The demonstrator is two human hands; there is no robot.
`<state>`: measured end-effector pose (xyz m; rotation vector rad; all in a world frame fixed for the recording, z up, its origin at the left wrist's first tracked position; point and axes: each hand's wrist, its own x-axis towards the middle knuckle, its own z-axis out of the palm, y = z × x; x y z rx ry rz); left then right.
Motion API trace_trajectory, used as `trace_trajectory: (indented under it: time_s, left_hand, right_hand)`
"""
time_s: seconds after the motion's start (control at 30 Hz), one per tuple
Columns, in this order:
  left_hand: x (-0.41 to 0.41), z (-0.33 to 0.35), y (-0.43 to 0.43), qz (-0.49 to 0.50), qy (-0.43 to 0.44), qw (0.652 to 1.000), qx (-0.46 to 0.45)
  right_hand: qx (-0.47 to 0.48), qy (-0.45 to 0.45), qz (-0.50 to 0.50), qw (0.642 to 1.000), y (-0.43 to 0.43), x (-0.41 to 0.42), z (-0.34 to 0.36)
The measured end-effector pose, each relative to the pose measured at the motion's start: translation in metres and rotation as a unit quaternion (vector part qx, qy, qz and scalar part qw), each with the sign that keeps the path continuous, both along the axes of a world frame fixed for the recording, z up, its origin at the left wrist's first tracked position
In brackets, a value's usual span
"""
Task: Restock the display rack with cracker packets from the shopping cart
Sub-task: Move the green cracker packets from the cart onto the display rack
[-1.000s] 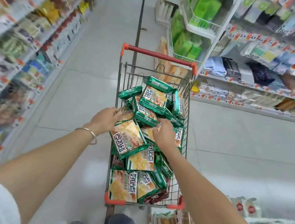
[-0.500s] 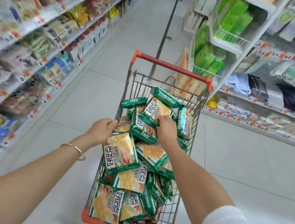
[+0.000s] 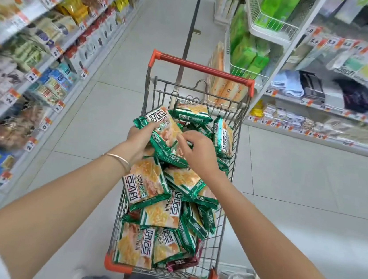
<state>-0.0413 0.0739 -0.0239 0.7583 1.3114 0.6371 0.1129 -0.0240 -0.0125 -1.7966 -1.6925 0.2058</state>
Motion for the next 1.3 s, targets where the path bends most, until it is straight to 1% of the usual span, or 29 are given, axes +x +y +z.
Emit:
trace_trajectory:
  time_s: [0.07, 0.1, 0.13, 0.17, 0.23, 0.27, 0.3, 0.37, 0.4, 0.43, 0.5, 0.53, 0.6, 0.63, 0.67, 0.7, 0.73, 0.8, 0.9, 0.97, 1.0, 1.1, 1.13, 1.17, 1.2, 1.23, 1.27, 1.3]
  left_hand:
    - [-0.014, -0.005, 0.009, -0.007, -0.012, 1.000, -0.004]
    - [-0.022, -0.006, 0.012, -0.015, -0.026, 0.999, -0.011]
    - [-0.029, -0.006, 0.015, -0.021, -0.042, 0.999, -0.018]
    - [-0.035, -0.005, 0.016, -0.022, -0.054, 0.998, -0.021]
    - [-0.042, -0.005, 0.015, -0.015, -0.073, 0.997, -0.031]
    - [-0.043, -0.007, 0.015, -0.014, -0.080, 0.996, -0.037]
    - [-0.044, -0.007, 0.012, -0.015, -0.086, 0.995, -0.042]
    - [-0.043, -0.007, 0.007, -0.025, -0.095, 0.994, -0.050]
    - [-0.042, -0.008, 0.007, -0.029, -0.095, 0.994, -0.050]
    - [-0.041, -0.008, 0.005, -0.034, -0.092, 0.994, -0.050]
    - [-0.041, -0.011, 0.004, -0.039, -0.085, 0.994, -0.050]
    - [-0.040, -0.011, 0.004, -0.045, -0.083, 0.995, -0.044]
    - [-0.041, -0.015, 0.006, -0.052, -0.057, 0.996, -0.038]
    - [-0.043, -0.027, 0.012, -0.047, -0.049, 0.997, -0.036]
    - [-0.043, -0.054, 0.026, -0.035, -0.050, 0.998, -0.031]
    - [-0.042, -0.071, 0.034, -0.038, -0.050, 0.998, -0.028]
    - [-0.041, -0.068, 0.031, -0.044, -0.055, 0.997, -0.024]
    - [-0.035, -0.041, 0.012, -0.051, -0.046, 0.998, -0.009]
    - [-0.026, -0.022, -0.007, -0.075, -0.021, 0.997, -0.003]
    - [-0.017, -0.020, -0.013, -0.120, -0.020, 0.993, -0.011]
    - [-0.013, -0.035, -0.005, -0.146, -0.018, 0.989, -0.013]
    - [-0.004, -0.032, -0.013, -0.215, -0.013, 0.975, -0.055]
    - [-0.005, -0.016, -0.026, -0.228, -0.005, 0.972, -0.062]
    - [-0.004, -0.020, -0.024, -0.253, -0.010, 0.965, -0.074]
    - [-0.006, -0.007, -0.032, -0.272, -0.012, 0.959, -0.080]
    - [-0.005, -0.003, -0.034, -0.293, -0.024, 0.951, -0.093]
    - [-0.003, -0.009, -0.028, -0.305, -0.018, 0.947, -0.101]
    - [-0.002, 0.002, -0.032, -0.318, -0.022, 0.942, -0.105]
  right_hand:
    - [-0.073, 0.069, -0.100, 0.990, -0.009, 0.027, -0.008]
    - [-0.126, 0.079, -0.150, 0.978, -0.013, 0.045, -0.017]
    - [-0.191, 0.069, -0.187, 0.961, -0.017, 0.061, -0.027]
    - [-0.274, 0.045, -0.214, 0.937, -0.023, 0.072, -0.037]
    - [-0.427, -0.019, -0.217, 0.877, -0.034, 0.077, -0.055]
    - [-0.471, -0.044, -0.205, 0.857, -0.038, 0.072, -0.061]
    - [-0.489, -0.057, -0.202, 0.846, -0.040, 0.067, -0.068]
    - [-0.470, -0.037, -0.227, 0.852, -0.042, 0.056, -0.080]
    - [-0.445, 0.004, -0.248, 0.861, -0.042, 0.051, -0.084]
    - [-0.412, 0.076, -0.268, 0.867, -0.041, 0.048, -0.085]
    - [-0.339, 0.236, -0.297, 0.861, -0.040, 0.043, -0.079]
    - [-0.288, 0.288, -0.307, 0.860, -0.041, 0.041, -0.074]
    - [-0.199, 0.317, -0.329, 0.867, -0.045, 0.041, -0.064]
    - [-0.160, 0.324, -0.333, 0.871, -0.047, 0.043, -0.060]
    - [-0.124, 0.334, -0.334, 0.872, -0.050, 0.046, -0.053]
    - [-0.100, 0.346, -0.339, 0.869, -0.051, 0.053, -0.047]
    - [-0.086, 0.358, -0.343, 0.864, -0.054, 0.060, -0.041]
    - [-0.079, 0.394, -0.349, 0.847, -0.059, 0.078, -0.029]
    - [-0.055, 0.499, -0.315, 0.806, -0.065, 0.090, -0.007]
    - [-0.079, 0.565, -0.274, 0.774, -0.064, 0.083, 0.000]
    - [-0.102, 0.586, -0.247, 0.765, -0.063, 0.076, 0.001]
    - [-0.181, 0.592, -0.182, 0.764, -0.059, 0.053, -0.001]
    - [-0.203, 0.599, -0.170, 0.756, -0.060, 0.045, -0.001]
    - [-0.218, 0.614, -0.163, 0.741, -0.063, 0.037, 0.001]
    - [-0.226, 0.626, -0.158, 0.729, -0.066, 0.032, 0.000]
    - [-0.229, 0.626, -0.156, 0.729, -0.070, 0.028, 0.000]
    - [-0.232, 0.617, -0.159, 0.735, -0.075, 0.023, 0.001]
    - [-0.231, 0.608, -0.167, 0.741, -0.082, 0.019, 0.002]
